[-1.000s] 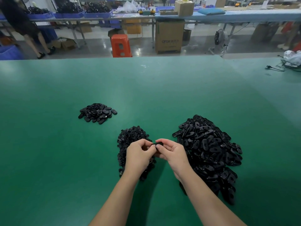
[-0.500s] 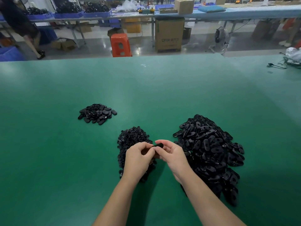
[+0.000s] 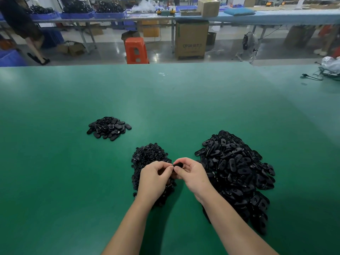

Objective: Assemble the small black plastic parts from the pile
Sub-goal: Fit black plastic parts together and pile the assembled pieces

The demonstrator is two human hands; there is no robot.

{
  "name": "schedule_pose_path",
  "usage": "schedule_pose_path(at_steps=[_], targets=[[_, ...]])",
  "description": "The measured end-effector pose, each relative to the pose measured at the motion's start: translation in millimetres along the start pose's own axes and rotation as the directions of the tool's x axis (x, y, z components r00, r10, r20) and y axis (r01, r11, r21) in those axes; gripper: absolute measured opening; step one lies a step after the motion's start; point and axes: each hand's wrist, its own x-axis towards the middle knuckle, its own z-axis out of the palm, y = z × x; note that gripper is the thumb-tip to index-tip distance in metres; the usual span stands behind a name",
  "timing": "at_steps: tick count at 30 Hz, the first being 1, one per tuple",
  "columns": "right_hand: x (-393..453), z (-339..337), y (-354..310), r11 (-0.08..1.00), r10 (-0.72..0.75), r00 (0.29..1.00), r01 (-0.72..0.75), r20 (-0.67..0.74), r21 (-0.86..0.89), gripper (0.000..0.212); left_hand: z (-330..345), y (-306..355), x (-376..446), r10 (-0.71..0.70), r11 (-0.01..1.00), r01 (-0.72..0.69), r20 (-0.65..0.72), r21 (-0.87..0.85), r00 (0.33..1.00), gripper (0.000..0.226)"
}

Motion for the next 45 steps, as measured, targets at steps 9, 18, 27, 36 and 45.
schedule_pose_path(at_steps=[9, 18, 27, 36, 45], targets=[[-1, -1, -3, 0.989, 0.072, 0.995, -0.08, 0.07, 0.123, 0.017, -2, 0, 1, -0.138, 0.984, 0.14, 0.034, -0.112, 0.99, 0.008], [-3, -5, -13, 1.0, 0.03, 0.995, -0.03, 0.093, 0.001, 0.017, -4, 2, 4, -0.204, 0.944, 0.225, 0.109, -0.239, 0.973, 0.006], [-3, -1, -10, 1.0, 0.007, 0.999, -0.006, 0.05, -0.014, 0.016, -3, 3, 5, -0.216, 0.935, 0.242, 0.126, -0.261, 0.968, 0.006], [-1, 0, -3, 0.983, -0.04, 0.999, 0.042, 0.018, -0.178, 0.016, -7, -3, 3, -0.137, 0.973, 0.163, 0.155, -0.166, 0.978, 0.01], [3, -11, -14, 0.792, -0.087, 0.994, 0.109, 0.067, -0.6, 0.043, -33, -22, 21, -0.177, 0.982, 0.175, -0.027, -0.066, 0.984, 0.011]])
